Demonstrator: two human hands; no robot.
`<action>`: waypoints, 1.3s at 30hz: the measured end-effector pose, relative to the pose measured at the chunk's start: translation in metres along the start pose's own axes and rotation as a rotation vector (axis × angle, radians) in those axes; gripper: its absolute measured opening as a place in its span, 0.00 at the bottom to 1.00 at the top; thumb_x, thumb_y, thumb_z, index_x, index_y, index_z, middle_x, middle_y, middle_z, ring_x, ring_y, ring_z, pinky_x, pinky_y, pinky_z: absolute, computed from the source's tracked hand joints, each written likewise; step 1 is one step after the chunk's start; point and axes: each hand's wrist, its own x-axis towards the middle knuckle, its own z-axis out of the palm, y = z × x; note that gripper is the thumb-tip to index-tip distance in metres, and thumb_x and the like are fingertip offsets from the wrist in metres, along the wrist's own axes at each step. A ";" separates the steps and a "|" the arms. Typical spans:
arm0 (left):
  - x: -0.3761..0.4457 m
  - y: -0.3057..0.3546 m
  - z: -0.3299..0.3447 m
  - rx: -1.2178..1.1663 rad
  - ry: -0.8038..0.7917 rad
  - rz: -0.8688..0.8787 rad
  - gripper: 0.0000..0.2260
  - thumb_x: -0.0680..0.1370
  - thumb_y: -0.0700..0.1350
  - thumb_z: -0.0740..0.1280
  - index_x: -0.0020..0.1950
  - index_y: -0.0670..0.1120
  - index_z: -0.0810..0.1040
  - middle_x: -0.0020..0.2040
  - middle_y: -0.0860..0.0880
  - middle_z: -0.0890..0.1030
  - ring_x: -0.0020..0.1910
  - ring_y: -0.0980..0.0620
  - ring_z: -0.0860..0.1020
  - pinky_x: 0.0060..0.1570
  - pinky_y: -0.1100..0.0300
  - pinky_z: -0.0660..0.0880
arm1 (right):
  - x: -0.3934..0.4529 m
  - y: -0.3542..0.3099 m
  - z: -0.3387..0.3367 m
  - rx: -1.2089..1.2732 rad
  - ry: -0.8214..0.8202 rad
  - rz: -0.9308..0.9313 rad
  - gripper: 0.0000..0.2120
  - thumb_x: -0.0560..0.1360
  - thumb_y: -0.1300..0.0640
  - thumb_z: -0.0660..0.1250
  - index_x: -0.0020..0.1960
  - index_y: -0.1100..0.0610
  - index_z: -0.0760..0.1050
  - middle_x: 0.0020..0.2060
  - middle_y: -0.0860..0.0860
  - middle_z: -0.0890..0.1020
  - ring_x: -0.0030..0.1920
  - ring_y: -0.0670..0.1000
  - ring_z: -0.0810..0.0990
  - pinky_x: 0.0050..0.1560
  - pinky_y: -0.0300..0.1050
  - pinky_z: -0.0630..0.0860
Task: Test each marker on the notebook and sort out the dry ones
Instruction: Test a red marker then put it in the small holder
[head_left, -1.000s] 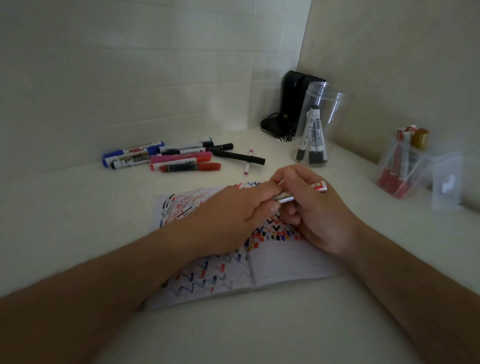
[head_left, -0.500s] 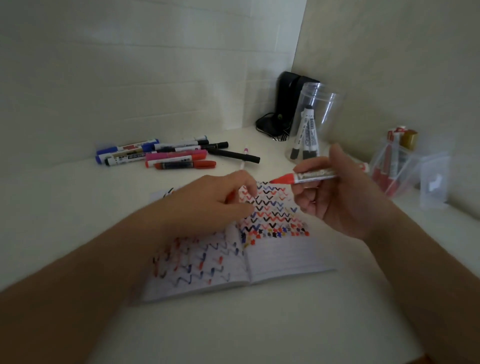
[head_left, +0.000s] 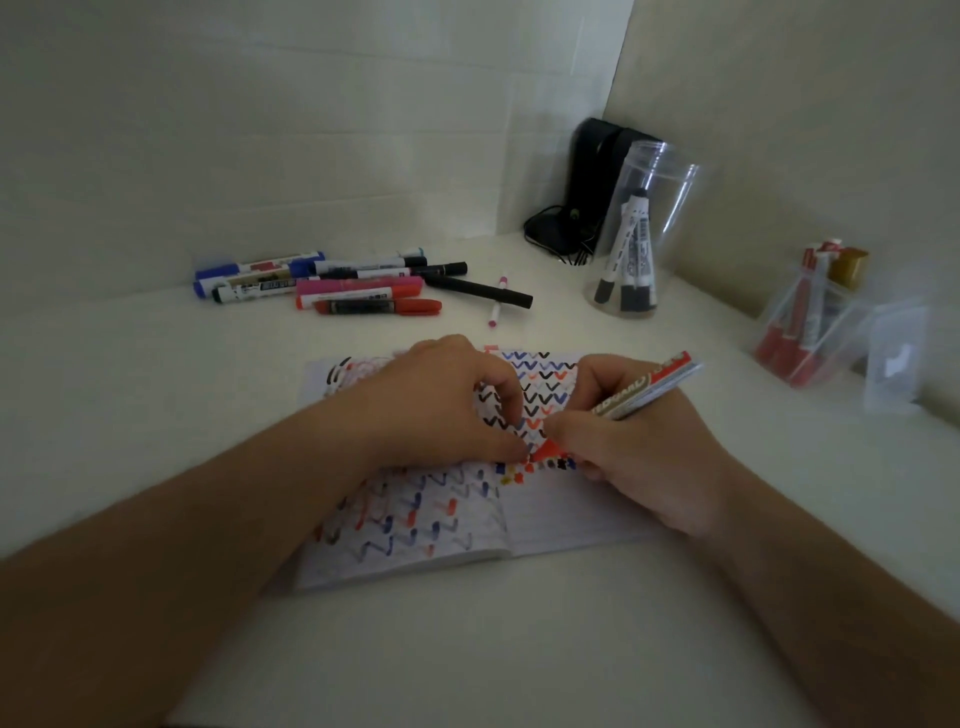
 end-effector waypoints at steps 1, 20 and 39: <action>0.000 0.000 0.000 0.003 0.001 -0.001 0.13 0.66 0.67 0.77 0.45 0.66 0.79 0.50 0.59 0.71 0.48 0.60 0.70 0.44 0.57 0.69 | -0.001 -0.001 0.001 -0.023 -0.001 0.002 0.13 0.69 0.63 0.75 0.34 0.63 0.71 0.26 0.59 0.77 0.28 0.52 0.73 0.33 0.49 0.69; -0.001 -0.001 0.001 0.018 0.000 0.006 0.13 0.68 0.66 0.77 0.47 0.66 0.78 0.50 0.59 0.70 0.48 0.59 0.69 0.45 0.57 0.67 | 0.001 -0.004 -0.002 -0.157 -0.022 0.036 0.14 0.71 0.65 0.77 0.33 0.62 0.74 0.28 0.59 0.81 0.27 0.53 0.79 0.31 0.50 0.76; -0.004 0.003 -0.001 0.023 -0.010 0.001 0.13 0.69 0.66 0.76 0.48 0.66 0.78 0.50 0.59 0.71 0.51 0.58 0.69 0.48 0.56 0.68 | 0.000 0.001 -0.003 -0.144 -0.046 0.001 0.14 0.70 0.64 0.77 0.33 0.62 0.73 0.29 0.62 0.78 0.28 0.53 0.74 0.33 0.51 0.72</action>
